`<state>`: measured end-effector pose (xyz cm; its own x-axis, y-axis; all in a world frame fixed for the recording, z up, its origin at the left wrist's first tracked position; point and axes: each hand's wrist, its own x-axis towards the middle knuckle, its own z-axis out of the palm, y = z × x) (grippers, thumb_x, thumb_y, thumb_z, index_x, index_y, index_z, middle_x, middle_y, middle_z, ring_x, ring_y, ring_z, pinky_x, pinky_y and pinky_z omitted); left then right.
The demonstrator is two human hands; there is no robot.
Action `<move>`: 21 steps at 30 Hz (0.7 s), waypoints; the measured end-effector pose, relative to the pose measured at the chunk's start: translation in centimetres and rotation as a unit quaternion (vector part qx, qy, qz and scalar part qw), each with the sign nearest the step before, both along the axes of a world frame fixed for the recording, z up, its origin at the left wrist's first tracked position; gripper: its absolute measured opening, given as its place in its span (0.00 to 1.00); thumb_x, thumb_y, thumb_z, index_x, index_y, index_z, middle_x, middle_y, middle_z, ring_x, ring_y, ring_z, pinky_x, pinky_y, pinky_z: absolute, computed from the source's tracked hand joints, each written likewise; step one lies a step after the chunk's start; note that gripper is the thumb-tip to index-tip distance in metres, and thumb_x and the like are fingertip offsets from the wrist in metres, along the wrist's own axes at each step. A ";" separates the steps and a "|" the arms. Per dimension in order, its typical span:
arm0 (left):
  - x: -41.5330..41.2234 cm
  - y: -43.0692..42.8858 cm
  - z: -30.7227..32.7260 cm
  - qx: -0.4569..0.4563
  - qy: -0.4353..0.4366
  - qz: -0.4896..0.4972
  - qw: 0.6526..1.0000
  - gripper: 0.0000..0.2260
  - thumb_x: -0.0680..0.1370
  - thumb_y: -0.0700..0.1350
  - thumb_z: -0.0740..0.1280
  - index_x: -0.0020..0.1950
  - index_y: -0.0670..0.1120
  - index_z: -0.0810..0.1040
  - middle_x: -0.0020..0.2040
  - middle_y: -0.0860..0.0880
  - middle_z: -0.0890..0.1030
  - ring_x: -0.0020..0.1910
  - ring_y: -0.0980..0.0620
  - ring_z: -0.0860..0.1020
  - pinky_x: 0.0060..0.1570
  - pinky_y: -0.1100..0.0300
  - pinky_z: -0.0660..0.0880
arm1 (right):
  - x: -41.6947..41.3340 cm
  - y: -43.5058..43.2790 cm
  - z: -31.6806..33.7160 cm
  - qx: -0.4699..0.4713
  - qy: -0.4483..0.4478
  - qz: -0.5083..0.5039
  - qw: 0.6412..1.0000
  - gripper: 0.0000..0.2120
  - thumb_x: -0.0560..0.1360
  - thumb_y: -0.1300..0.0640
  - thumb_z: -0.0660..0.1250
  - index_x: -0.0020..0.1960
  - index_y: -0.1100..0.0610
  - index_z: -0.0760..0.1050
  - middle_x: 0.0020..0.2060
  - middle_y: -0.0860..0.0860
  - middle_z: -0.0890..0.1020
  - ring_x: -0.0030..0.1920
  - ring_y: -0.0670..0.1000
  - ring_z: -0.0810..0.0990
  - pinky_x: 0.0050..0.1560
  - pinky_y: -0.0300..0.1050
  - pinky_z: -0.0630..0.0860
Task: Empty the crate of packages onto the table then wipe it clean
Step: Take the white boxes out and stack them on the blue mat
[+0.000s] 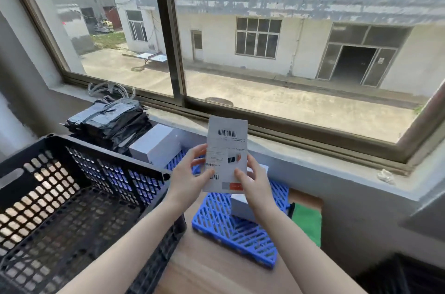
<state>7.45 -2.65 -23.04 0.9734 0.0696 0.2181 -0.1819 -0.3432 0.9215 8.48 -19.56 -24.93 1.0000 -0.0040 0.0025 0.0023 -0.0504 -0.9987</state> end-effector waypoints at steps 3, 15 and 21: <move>1.6 -3.2 -2.4 -0.003 0.041 -0.022 0.999 0.24 0.75 0.41 0.71 0.63 0.65 0.71 0.58 0.66 0.78 0.56 0.66 0.77 0.53 0.61 0.76 | 0.8 -3.3 -1.6 -0.010 0.032 -0.030 0.999 0.20 0.77 0.61 0.64 0.63 0.40 0.70 0.56 0.48 0.76 0.54 0.49 0.79 0.51 0.49 0.81; 7.9 -7.5 -11.6 0.014 0.183 -0.101 0.978 0.27 0.74 0.37 0.70 0.64 0.64 0.67 0.61 0.65 0.74 0.62 0.57 0.75 0.60 0.58 0.72 | 4.6 -7.4 -9.8 -0.042 0.183 -0.067 0.980 0.24 0.74 0.67 0.64 0.56 0.38 0.71 0.59 0.52 0.76 0.56 0.52 0.78 0.59 0.52 0.77; 10.6 -7.2 -13.9 -0.010 0.211 -0.103 0.972 0.23 0.75 0.35 0.69 0.62 0.58 0.70 0.62 0.63 0.75 0.63 0.62 0.74 0.62 0.63 0.71 | 7.2 -7.0 -12.2 -0.053 0.206 -0.088 0.973 0.23 0.75 0.63 0.66 0.63 0.40 0.70 0.62 0.53 0.74 0.58 0.49 0.76 0.61 0.52 0.75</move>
